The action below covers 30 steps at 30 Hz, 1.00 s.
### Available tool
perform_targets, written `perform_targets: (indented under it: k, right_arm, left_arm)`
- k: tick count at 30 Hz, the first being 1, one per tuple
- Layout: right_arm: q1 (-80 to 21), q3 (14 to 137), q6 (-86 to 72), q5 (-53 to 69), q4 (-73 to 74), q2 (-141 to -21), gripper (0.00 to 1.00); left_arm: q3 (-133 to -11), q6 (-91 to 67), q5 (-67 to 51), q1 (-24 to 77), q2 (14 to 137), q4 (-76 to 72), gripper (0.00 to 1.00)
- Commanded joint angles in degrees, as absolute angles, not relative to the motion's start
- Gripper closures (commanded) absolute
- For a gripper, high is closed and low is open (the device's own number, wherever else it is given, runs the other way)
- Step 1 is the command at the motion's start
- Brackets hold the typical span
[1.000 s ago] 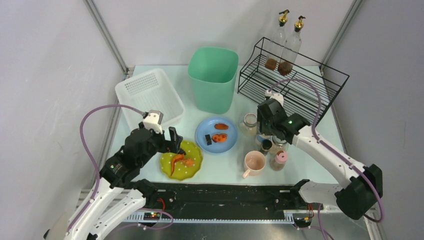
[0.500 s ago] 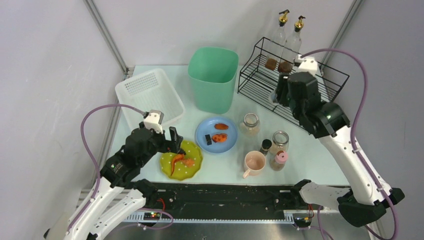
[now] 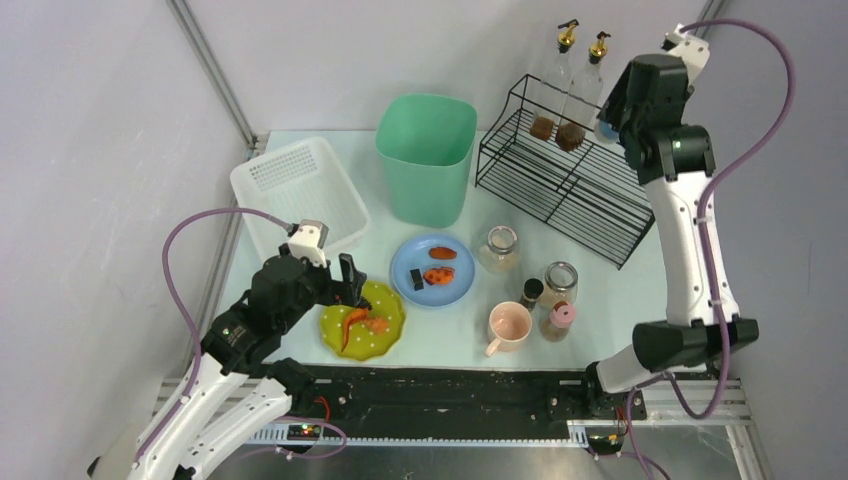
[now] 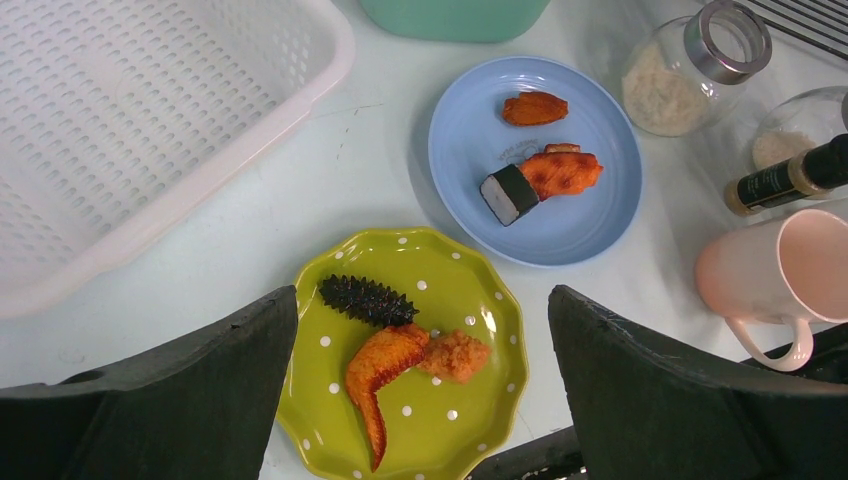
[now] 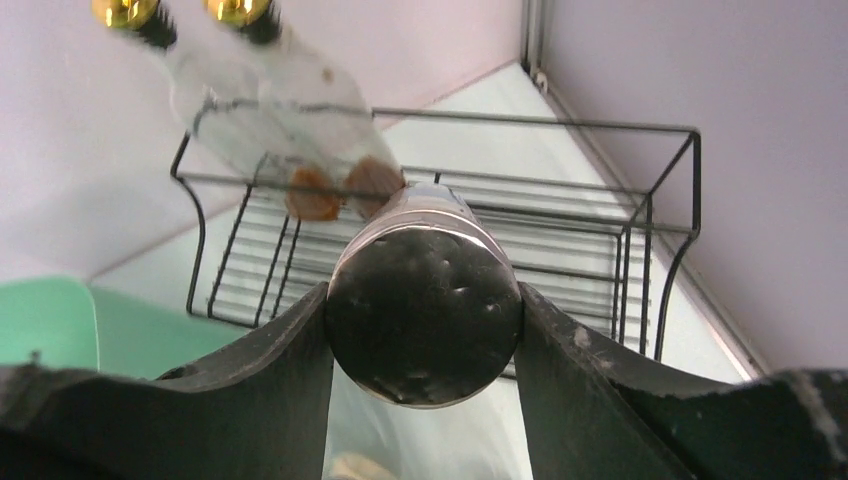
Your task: Clear the kitchen counter
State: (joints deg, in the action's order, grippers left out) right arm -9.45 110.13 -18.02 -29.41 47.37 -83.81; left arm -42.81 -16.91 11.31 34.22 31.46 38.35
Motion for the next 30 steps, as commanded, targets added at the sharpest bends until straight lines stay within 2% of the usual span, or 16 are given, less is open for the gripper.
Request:
perform_targets:
  k: [1,8,14,25,30]
  right_arm:
    - [-5.2,121.6,-21.0,-28.1,44.3,-90.4,1.00]
    - [-1.4,133.0,-22.6,-28.4,48.0,-99.5,1.00]
    - [2.4,133.9,-27.0,-23.9,50.2,-103.5,1.00]
    - [3.3,132.1,-28.5,-20.3,52.7,-108.1,1.00]
    - [3.3,134.9,-28.4,-18.3,55.8,-112.1,1.00]
  left_arm:
    - [-43.0,-15.9,10.3,34.0,31.7,37.7,0.02]
    - [-43.0,-15.8,10.2,34.0,31.6,37.7,0.02]
    - [-43.0,-15.7,10.1,33.9,31.5,37.7,0.02]
    - [-43.1,-15.7,9.5,34.0,31.1,37.7,0.02]
    - [-43.1,-15.7,9.5,34.0,31.1,37.7,0.02]
